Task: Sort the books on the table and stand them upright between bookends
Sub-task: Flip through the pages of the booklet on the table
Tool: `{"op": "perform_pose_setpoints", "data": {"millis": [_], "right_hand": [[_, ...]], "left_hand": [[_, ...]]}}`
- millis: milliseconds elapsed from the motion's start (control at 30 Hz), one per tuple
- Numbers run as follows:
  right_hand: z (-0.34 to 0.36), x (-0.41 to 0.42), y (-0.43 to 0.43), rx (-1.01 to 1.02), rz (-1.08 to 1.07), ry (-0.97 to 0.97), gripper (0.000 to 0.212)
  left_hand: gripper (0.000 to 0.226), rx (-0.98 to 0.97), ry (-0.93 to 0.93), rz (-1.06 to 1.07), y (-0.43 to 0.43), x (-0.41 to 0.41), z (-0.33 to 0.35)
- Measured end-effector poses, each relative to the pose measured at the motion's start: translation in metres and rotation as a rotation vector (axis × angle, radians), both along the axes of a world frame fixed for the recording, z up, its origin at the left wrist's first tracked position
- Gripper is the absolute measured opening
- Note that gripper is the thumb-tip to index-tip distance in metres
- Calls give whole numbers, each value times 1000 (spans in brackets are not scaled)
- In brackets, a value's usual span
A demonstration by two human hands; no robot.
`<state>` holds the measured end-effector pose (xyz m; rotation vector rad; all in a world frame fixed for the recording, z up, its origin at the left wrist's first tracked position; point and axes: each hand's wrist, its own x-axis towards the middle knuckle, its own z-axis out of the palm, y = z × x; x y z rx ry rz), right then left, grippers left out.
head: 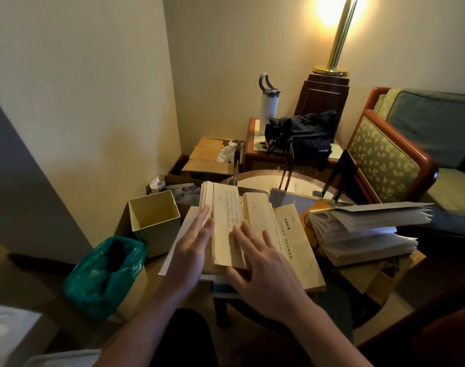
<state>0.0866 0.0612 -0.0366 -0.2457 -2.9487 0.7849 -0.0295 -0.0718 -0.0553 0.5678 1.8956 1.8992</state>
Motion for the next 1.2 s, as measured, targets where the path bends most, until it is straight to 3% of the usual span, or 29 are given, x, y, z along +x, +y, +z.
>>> {"op": "perform_pose_setpoints", "data": {"millis": [333,533,667,800,933,1200], "right_hand": [[-1,-7,-15,-164,156,-69,75],[-4,-12,-9,-131,187,-112,67],[-10,-11,-4,-65,161,-89,66],[-17,-9,9,178,97,-83,65],[-30,1,30,291,9,-39,71],[-48,18,49,234,-57,-56,93]], "left_hand": [[65,-15,14,-72,-7,-6,8],[60,-207,139,-90,-13,-8,3],[59,-311,218,-92,-13,-9,1],[60,-356,205,-58,-12,-9,-4],[59,-361,161,-43,-12,-9,-4],[61,-343,125,-43,-12,-8,-6]]}}
